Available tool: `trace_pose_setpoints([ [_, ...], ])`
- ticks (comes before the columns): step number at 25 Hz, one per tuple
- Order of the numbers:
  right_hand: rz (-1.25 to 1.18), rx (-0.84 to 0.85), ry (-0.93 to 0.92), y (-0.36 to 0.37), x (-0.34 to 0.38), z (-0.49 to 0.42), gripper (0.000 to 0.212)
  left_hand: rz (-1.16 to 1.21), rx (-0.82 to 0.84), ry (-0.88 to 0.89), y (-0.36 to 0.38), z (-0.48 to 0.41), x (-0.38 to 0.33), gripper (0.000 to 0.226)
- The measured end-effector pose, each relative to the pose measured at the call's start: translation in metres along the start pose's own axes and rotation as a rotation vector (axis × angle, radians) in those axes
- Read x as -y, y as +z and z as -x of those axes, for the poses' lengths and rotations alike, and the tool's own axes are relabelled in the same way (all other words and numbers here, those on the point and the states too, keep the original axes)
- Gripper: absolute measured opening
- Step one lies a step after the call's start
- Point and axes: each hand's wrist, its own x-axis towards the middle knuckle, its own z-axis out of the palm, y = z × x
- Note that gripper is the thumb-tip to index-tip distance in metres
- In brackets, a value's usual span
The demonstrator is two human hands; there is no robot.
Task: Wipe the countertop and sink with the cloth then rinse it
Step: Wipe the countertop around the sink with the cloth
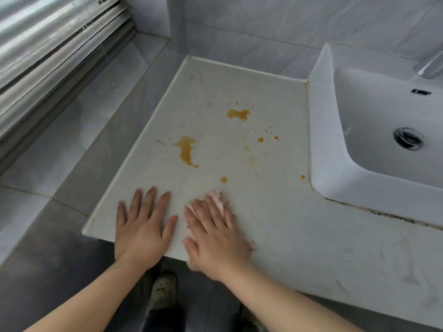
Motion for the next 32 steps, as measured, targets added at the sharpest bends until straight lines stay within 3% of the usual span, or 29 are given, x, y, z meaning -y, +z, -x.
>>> trace_pose_setpoints([
  [3,-0.001,0.024,-0.037,-0.004,-0.004,-0.047,0.064,0.089,-0.021,0.024,0.001,-0.004,0.007,0.065],
  [5,0.039,-0.014,-0.020,0.000,-0.002,-0.035,0.063,0.083,-0.001,0.040,-0.001,-0.002,0.024,0.066],
  [9,0.018,0.004,-0.188,0.009,0.004,0.003,0.060,0.028,0.008,-0.037,-0.002,0.023,0.046,0.063],
  [12,0.009,-0.038,-0.077,0.002,0.031,-0.058,0.061,0.075,-0.029,-0.122,-0.001,0.028,0.045,0.067],
  [14,-0.068,0.043,-0.087,0.000,0.057,-0.088,0.069,0.087,-0.064,-0.110,-0.002,0.029,0.048,0.066],
  [16,-0.107,0.102,-0.238,0.006,0.069,-0.093,0.071,0.140,-0.092,-0.106,-0.004,0.034,0.056,0.066],
  [19,-0.026,0.086,-0.520,-0.001,0.060,-0.091,0.055,0.210,-0.190,-0.078,-0.001,0.043,0.064,0.059],
  [21,0.000,0.051,-0.468,0.000,0.059,-0.112,0.052,0.213,-0.246,-0.075,0.002,0.043,0.064,0.050],
  [24,-0.106,0.110,-0.215,0.004,0.086,-0.121,0.053,0.223,-0.305,-0.078,0.004,0.041,0.062,0.044],
  [28,-0.057,0.083,-0.423,0.003,0.062,-0.102,0.056,0.194,-0.360,-0.049,-0.002,0.041,0.062,0.038],
  [32,-0.024,0.034,-0.190,-0.003,0.016,-0.067,0.057,0.157,-0.264,-0.049,-0.012,0.020,0.041,0.041],
])
